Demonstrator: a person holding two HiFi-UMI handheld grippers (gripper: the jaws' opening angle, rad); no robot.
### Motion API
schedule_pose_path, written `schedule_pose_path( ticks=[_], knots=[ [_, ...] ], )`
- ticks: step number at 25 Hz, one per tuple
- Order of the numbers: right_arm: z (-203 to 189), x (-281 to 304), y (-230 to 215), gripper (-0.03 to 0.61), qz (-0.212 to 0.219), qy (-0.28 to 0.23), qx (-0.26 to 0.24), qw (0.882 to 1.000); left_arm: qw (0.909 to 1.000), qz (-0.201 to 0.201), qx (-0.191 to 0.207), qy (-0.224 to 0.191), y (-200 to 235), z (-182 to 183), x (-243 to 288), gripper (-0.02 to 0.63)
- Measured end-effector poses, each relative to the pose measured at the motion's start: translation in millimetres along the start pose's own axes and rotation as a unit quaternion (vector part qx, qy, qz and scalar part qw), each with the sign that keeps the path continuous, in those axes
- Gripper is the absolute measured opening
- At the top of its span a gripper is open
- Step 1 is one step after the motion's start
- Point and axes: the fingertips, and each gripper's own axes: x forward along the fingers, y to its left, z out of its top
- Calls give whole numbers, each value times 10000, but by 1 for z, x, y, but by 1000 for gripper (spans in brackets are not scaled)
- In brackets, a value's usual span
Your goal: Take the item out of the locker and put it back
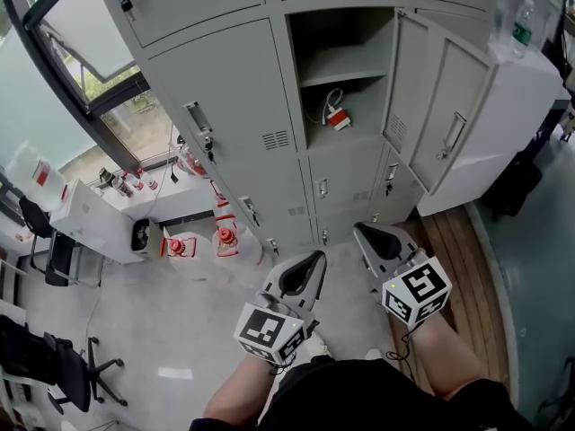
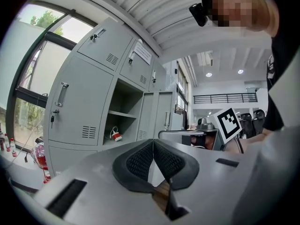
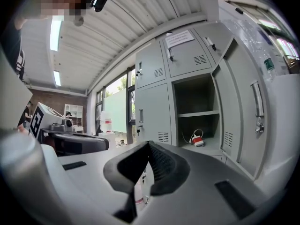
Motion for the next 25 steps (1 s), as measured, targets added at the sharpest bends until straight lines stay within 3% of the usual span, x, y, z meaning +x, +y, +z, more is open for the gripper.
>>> schedule_pose_path(
  ticks=[10,25],
  knots=[
    [13,50,13,52,-337,-47,-88,9994,9994,-353,19,45,46,5,-9,17],
    [32,86,-1,52,-683,-112,-215,9974,9977,-678,14,-87,70,19,6,17]
  ],
)
